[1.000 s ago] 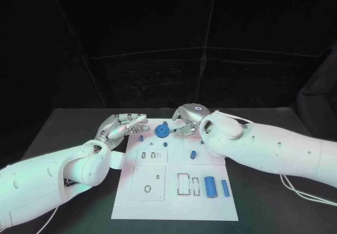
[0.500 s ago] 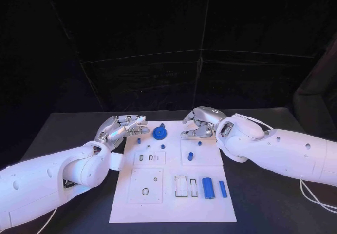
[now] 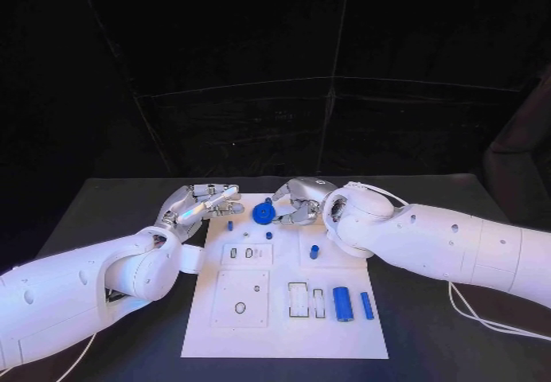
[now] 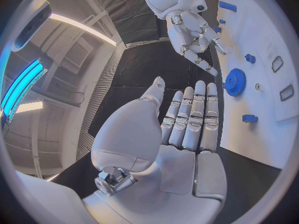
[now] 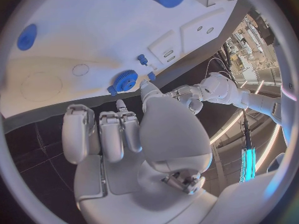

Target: Assemble the parts on the task board

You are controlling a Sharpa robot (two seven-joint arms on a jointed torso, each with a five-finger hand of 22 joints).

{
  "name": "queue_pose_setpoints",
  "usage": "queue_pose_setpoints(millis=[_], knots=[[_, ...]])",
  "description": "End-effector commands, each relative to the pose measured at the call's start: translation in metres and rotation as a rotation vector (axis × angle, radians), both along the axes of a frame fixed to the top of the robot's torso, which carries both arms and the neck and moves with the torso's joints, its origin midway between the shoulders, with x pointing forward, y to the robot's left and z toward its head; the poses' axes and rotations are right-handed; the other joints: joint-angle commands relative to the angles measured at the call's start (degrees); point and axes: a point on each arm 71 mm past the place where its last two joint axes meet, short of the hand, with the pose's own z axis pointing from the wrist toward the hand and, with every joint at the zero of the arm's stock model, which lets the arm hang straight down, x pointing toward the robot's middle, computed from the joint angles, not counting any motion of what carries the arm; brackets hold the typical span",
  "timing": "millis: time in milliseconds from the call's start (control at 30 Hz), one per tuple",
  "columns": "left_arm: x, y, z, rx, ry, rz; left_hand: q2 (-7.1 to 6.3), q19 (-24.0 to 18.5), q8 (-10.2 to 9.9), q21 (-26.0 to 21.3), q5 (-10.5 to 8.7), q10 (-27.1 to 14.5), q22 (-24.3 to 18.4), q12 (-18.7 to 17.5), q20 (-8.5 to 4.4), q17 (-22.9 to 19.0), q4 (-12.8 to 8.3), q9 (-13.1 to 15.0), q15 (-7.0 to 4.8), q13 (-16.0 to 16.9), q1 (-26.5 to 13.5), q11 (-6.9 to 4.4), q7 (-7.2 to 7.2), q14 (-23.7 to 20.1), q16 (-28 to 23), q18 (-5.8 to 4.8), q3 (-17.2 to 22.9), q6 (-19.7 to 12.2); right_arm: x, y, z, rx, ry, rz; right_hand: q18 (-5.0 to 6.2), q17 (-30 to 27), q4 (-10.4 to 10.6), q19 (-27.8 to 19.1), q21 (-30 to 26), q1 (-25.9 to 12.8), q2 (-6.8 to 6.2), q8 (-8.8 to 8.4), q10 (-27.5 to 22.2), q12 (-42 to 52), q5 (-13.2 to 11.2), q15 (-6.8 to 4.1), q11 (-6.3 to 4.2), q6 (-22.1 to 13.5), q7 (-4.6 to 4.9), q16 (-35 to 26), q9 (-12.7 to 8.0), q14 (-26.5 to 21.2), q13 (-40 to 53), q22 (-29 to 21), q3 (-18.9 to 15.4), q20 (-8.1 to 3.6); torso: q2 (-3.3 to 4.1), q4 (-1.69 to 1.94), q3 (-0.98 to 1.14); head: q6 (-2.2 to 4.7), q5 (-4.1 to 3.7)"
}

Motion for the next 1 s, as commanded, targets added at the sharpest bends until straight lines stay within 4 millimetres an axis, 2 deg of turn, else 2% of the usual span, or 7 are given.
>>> queue_pose_setpoints(millis=[33,267,667,833,900,1000], knots=[[0.000,-0.001,0.002,-0.006,-0.011,-0.013,0.44,0.4,-0.2,-0.2,-0.06,0.3,-0.1,-0.4,0.02,0.0,-0.2,0.0,0.00,-0.1,-0.3,0.00,0.12,0.3,-0.2,0.37,0.0,0.3,0.003,0.005,-0.005,-0.057,0.046,-0.005,-0.99,11.4,-0.3,0.0,0.3,-0.3,0.76,-0.30,5.5,0.3,0.3,-0.54,-0.43,-1.9,-0.13,0.0,-0.1,5.2,14.4,0.5,0.0,-0.51,-0.08,-0.26,0.13,-0.05,0.30],[0.001,-0.001,0.001,-0.005,-0.011,-0.012,0.44,0.4,-0.2,-0.2,-0.06,0.3,-0.1,-0.4,0.02,0.0,-0.2,0.0,0.00,-0.1,-0.3,0.00,0.12,0.3,-0.2,0.37,0.0,0.3,0.005,0.017,-0.009,-0.096,0.082,0.014,-0.99,11.4,0.2,0.1,0.3,-1.8,1.81,-0.33,5.5,0.3,0.1,-1.37,-1.47,-4.9,-0.58,-0.1,-0.2,5.2,14.4,0.5,-0.6,-1.20,-0.03,-0.39,0.23,-0.15,0.41],[0.001,-0.001,0.001,-0.005,-0.011,-0.012,0.46,0.5,-0.2,-0.3,-0.06,0.3,-0.1,-0.4,0.02,0.0,-0.3,0.0,-0.02,-0.1,-0.3,-0.01,0.11,0.3,-0.2,0.37,0.0,0.4,0.010,0.022,-0.014,-0.129,0.116,0.011,-1.02,11.4,1.0,0.1,0.3,-3.7,2.74,-0.28,5.6,0.4,0.0,-1.64,-1.67,-5.5,-0.71,-0.1,-0.1,5.2,14.5,0.6,-1.3,-1.54,-0.02,-0.45,0.32,-0.38,0.49],[0.001,-0.001,0.001,-0.004,-0.010,-0.012,0.47,0.5,-0.2,-0.3,-0.06,0.3,-0.1,-0.4,0.02,0.0,-0.3,0.0,-0.02,-0.1,-0.3,-0.01,0.12,0.4,-0.2,0.37,0.0,0.4,0.012,0.021,-0.013,-0.114,0.101,0.005,-1.02,11.5,1.3,0.1,0.3,-4.5,3.06,-0.25,5.6,0.4,0.0,-1.49,-1.34,-5.6,-0.68,0.0,-0.1,5.2,14.6,0.6,-1.6,-1.55,-0.06,-0.39,0.26,-0.38,0.47],[0.001,-0.001,0.001,-0.004,-0.010,-0.011,0.47,0.5,-0.2,-0.3,-0.06,0.3,-0.1,-0.4,0.01,0.1,-0.3,0.0,-0.02,-0.1,-0.3,-0.01,0.13,0.4,-0.2,0.37,0.0,0.4,0.011,0.021,-0.011,-0.092,0.080,0.007,-1.13,11.7,0.7,0.3,0.5,-4.0,3.22,0.01,5.9,0.8,0.6,-0.97,-0.71,-4.2,-0.34,0.1,0.1,5.3,14.9,1.0,-1.5,-1.25,-0.06,-0.43,0.27,-0.42,0.55],[0.001,-0.001,0.001,-0.004,-0.010,-0.010,0.47,0.5,-0.2,-0.3,-0.06,0.3,-0.1,-0.4,0.01,0.1,-0.3,0.0,-0.02,-0.1,-0.3,-0.01,0.13,0.4,-0.2,0.37,0.0,0.4,0.009,0.021,-0.008,-0.051,0.040,0.011,-1.21,12.1,-0.1,0.6,0.6,-3.5,3.25,0.22,6.0,1.0,1.0,-0.68,-0.39,-2.5,-0.10,0.2,0.2,5.3,15.1,1.4,-1.4,-0.93,-0.06,-0.49,0.32,-0.38,0.60]])
